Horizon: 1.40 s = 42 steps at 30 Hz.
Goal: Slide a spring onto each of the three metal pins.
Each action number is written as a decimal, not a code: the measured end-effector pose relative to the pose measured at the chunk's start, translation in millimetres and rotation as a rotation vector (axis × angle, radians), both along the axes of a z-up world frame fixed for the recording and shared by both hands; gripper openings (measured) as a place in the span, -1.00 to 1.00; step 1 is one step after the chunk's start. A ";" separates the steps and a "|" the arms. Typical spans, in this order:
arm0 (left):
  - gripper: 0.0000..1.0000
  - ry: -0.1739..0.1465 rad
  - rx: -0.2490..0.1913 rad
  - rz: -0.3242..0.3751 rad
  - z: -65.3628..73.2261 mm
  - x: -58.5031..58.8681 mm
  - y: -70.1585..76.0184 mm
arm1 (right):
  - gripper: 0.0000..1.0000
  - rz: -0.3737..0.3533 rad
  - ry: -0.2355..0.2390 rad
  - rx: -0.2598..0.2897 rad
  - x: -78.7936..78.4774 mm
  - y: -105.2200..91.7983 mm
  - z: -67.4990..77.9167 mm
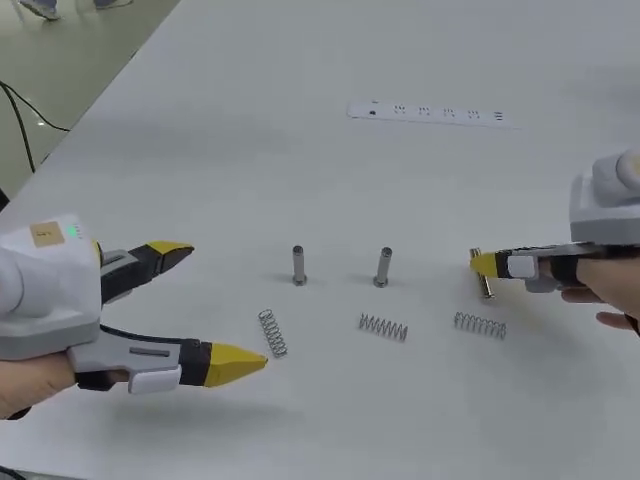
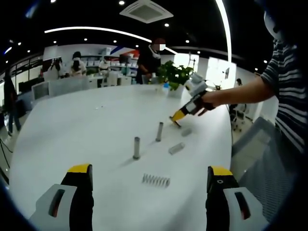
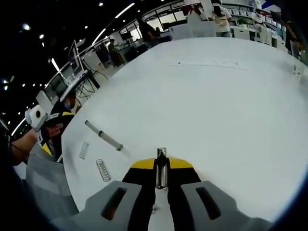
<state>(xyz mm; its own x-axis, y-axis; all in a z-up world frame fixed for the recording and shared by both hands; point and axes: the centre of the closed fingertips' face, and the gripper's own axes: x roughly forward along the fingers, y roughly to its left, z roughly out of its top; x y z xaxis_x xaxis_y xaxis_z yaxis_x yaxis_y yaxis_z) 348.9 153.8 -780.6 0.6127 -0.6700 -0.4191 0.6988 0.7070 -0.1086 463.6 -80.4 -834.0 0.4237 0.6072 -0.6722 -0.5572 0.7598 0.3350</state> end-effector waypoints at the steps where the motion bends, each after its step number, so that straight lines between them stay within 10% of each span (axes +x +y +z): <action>1: 0.92 0.000 0.000 0.000 0.0 0.0 -0.1 | -0.91 -0.001 -0.004 0.003 0.4 0.3 0.6; 29: 0.92 -0.004 0.000 0.002 2.2 2.8 -0.7 | -0.91 0.012 -0.097 0.013 2.2 -0.8 13.0; 42: 0.91 0.003 0.003 -0.007 0.4 1.9 -2.8 | -0.90 0.104 -0.259 -0.058 -9.1 -2.3 16.2</action>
<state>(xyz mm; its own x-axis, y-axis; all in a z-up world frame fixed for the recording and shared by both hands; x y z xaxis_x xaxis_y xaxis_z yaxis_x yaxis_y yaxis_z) 350.9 151.0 -780.2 0.6066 -0.6731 -0.4231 0.7038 0.7022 -0.1081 454.5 -82.7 -817.8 0.5234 0.6203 -0.5842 -0.6948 0.7075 0.1288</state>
